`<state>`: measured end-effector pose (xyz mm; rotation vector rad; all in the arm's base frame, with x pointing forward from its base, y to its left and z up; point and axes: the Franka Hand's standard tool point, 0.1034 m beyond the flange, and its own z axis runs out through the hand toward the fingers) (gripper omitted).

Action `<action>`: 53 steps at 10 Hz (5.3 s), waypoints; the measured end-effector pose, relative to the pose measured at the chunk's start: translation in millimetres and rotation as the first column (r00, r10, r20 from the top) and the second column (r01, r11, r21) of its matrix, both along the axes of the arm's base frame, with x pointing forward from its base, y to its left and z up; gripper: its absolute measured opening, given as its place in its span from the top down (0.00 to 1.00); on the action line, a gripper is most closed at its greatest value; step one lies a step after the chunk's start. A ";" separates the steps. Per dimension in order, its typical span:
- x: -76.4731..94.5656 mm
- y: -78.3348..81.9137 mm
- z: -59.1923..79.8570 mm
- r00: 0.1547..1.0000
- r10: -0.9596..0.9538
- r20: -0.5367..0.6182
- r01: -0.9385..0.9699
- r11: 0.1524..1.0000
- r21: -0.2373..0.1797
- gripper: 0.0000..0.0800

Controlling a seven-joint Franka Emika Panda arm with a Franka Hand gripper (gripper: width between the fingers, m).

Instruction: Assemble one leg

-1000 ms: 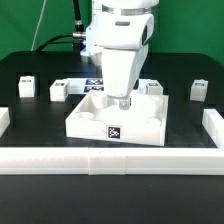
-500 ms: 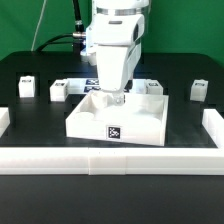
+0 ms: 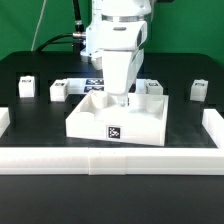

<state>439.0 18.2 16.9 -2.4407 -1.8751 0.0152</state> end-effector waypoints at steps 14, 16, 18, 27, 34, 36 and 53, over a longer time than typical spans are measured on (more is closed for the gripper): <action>-6.0 -5.3 -9.7 1.000 -0.020 -0.016 0.020 1.000 0.003 0.92; -5.9 -5.3 -9.7 1.000 -0.020 -0.016 0.020 1.000 0.003 0.92; -4.2 -5.5 -9.6 1.000 0.014 -0.016 -0.014 1.000 0.003 0.92; 26.8 11.7 -10.1 0.980 0.198 0.016 -0.198 0.980 -0.007 0.92; 50.4 45.6 -10.2 0.975 0.222 0.034 -0.222 0.975 0.009 0.92; 51.3 46.2 -10.2 0.981 0.194 0.033 -0.194 0.981 0.009 0.92; 25.3 46.3 17.1 0.999 0.033 0.036 -0.033 0.999 -0.011 0.19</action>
Offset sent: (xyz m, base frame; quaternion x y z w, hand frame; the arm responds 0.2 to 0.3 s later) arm -0.0012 -0.0056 -0.0099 0.0139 -0.0032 -0.0116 0.9998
